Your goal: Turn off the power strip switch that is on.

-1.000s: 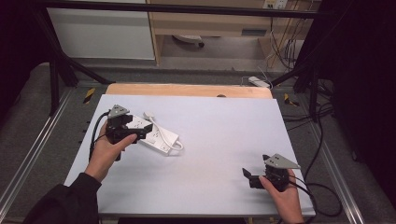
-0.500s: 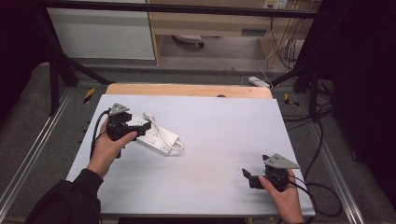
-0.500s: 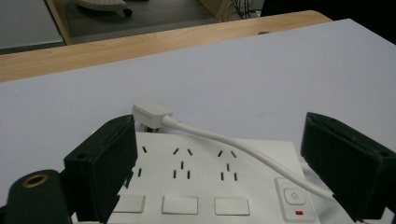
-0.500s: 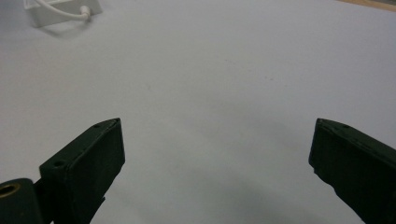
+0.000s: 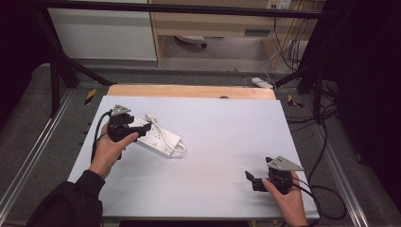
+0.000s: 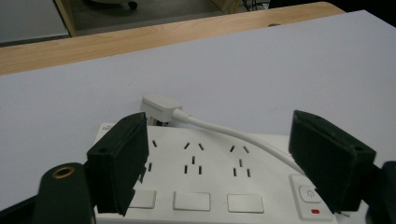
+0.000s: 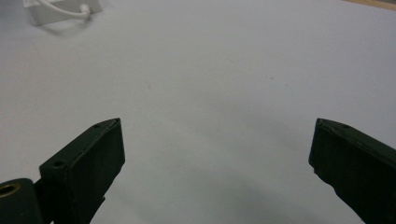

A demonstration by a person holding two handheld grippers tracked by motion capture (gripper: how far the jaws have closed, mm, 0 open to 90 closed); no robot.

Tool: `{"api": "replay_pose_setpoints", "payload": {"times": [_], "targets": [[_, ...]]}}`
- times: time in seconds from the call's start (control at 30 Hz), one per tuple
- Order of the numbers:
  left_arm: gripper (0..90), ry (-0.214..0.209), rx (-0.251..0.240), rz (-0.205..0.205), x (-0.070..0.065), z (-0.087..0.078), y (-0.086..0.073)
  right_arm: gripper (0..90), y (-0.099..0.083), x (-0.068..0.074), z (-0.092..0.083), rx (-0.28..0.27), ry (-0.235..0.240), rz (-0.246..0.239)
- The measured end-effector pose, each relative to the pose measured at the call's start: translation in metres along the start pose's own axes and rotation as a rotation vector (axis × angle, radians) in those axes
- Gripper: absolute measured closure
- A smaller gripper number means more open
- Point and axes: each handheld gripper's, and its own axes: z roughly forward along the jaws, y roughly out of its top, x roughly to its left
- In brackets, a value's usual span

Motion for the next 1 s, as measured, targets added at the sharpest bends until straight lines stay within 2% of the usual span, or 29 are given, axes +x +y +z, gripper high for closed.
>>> {"api": "replay_pose_setpoints", "payload": {"times": [0.23, 0.57, 1.0], "targets": [[31.3, 0.006, 0.013, 0.005, 0.002, 0.001, -0.001, 4.0, 0.000, 0.000, 0.000, 0.001, 0.001, 0.000], [51.5, 0.010, 0.027, 0.011, 0.007, 0.001, -0.005, 4.0, 0.000, 0.000, 0.001, 0.004, 0.000, -0.004], [79.7, -0.031, 0.051, 0.019, 0.010, 0.006, -0.012, 4.0, 0.000, 0.000, 0.001, 0.009, 0.002, -0.003]]}}
